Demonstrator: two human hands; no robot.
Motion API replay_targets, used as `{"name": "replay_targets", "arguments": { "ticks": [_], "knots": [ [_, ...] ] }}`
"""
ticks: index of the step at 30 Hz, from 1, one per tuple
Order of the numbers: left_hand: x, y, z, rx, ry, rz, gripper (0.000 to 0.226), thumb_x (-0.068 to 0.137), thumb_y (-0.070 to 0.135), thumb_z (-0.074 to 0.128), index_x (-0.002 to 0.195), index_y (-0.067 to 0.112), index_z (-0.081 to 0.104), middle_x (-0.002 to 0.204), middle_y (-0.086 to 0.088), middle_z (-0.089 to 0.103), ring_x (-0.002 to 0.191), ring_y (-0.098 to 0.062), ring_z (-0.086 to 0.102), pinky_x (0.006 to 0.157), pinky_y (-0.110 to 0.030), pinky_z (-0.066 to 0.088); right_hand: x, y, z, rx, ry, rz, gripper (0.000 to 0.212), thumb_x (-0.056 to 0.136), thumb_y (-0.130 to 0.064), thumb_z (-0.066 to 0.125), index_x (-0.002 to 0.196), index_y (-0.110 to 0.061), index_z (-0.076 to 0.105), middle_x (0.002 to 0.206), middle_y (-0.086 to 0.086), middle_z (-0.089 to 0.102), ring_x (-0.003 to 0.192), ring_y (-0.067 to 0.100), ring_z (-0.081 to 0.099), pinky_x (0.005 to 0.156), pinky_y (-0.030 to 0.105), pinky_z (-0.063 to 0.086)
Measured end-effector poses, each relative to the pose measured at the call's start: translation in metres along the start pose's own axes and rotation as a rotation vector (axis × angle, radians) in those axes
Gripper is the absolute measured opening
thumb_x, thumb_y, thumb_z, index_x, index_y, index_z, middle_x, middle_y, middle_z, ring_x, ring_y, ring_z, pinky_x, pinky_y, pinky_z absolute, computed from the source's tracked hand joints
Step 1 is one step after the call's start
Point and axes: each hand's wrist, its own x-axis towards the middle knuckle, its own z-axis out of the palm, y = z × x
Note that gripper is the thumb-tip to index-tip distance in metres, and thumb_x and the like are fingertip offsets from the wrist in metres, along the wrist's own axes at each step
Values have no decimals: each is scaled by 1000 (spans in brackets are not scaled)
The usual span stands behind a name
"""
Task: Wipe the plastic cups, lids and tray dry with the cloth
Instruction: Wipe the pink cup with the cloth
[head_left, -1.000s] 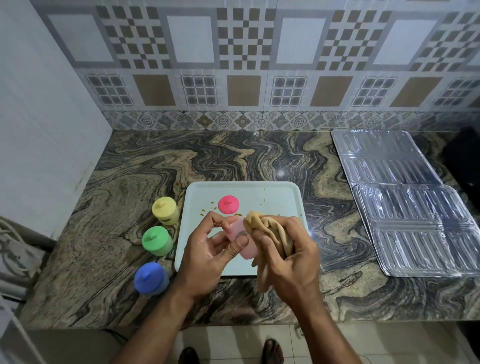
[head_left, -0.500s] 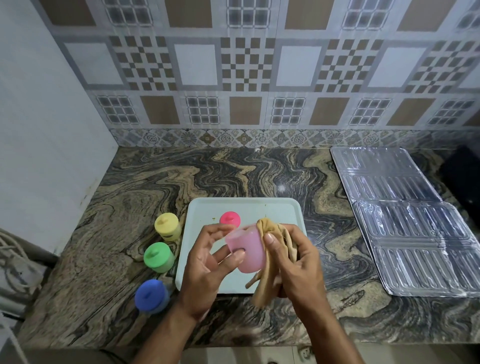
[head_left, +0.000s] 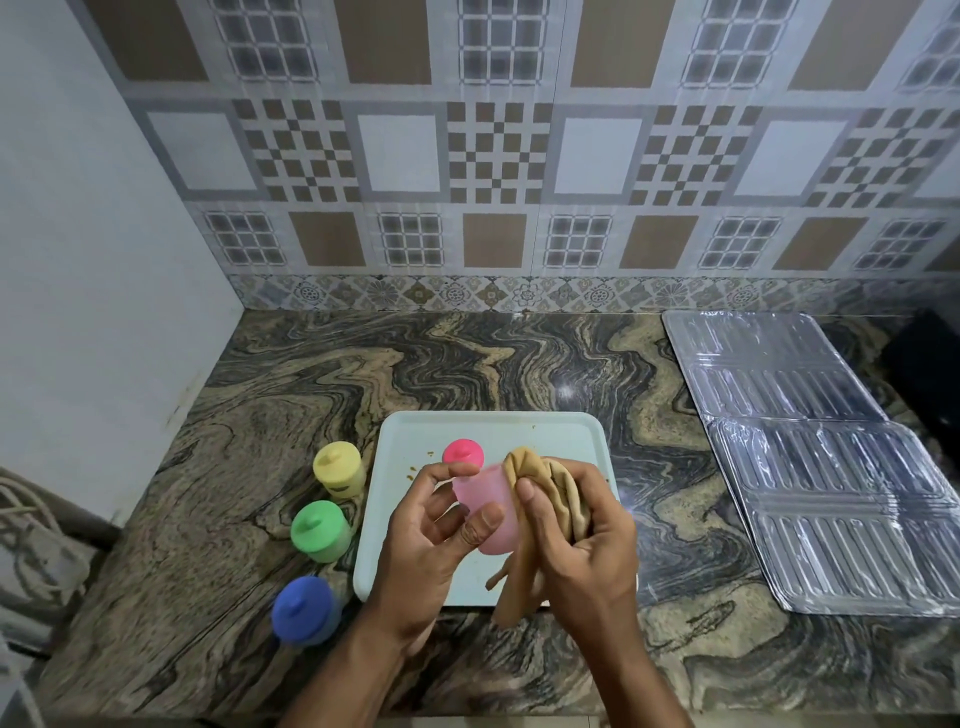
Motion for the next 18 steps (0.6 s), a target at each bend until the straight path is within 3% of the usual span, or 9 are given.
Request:
{"name": "replay_targets", "arguments": {
  "ticks": [2, 5, 8, 11, 14, 15, 18],
  "knots": [
    [1, 1, -1, -27, -31, -12, 73, 62, 50, 98, 122, 22, 65, 123, -15, 74, 113, -28, 70, 97, -46, 55, 3, -1, -1, 7, -33, 17, 11, 95, -26, 78, 101, -17, 75, 89, 10, 76, 78, 24, 75, 67, 34, 62],
    [3, 2, -2, -78, -65, -34, 84, 65, 46, 97, 133, 14, 59, 134, -13, 70, 124, -31, 65, 105, -52, 50, 9, -1, -2, 70, -76, 93, 20, 95, -38, 78, 101, -20, 76, 86, 7, 76, 74, 28, 73, 68, 48, 63],
    [2, 5, -3, -170, -112, -65, 88, 68, 40, 97, 140, 12, 55, 140, -15, 66, 122, -28, 64, 99, -44, 54, 14, -2, -2, 83, -92, 133, 20, 93, -37, 75, 100, -19, 78, 84, 0, 76, 76, 15, 68, 75, 42, 56],
    [2, 4, -3, -271, -113, -113, 80, 71, 32, 93, 141, 13, 58, 134, -17, 67, 112, -24, 65, 90, -33, 58, 17, -5, 0, 76, -103, 119, 16, 92, -32, 76, 99, -18, 78, 84, -4, 76, 76, 12, 68, 75, 38, 56],
    [4, 1, 4, -259, -68, -139, 73, 75, 33, 85, 140, 10, 61, 134, -18, 67, 112, -26, 65, 89, -37, 54, 15, -6, 6, -19, -52, 23, 14, 92, -30, 77, 99, -18, 76, 86, -1, 77, 78, 13, 72, 72, 35, 58],
    [4, 2, 7, -228, -45, -136, 75, 73, 35, 88, 139, 11, 61, 134, -18, 68, 110, -26, 66, 87, -38, 53, 13, -5, 7, -60, -38, -16, 13, 92, -29, 77, 99, -19, 76, 87, 0, 77, 80, 16, 74, 72, 37, 59],
    [5, 4, 11, -155, 22, -108, 62, 76, 28, 87, 132, 10, 68, 118, -16, 73, 87, -20, 67, 57, -25, 49, 7, -1, 8, -152, -32, -99, 8, 93, -27, 77, 99, -23, 75, 90, 1, 76, 82, 23, 74, 72, 41, 60]
  ]
}}
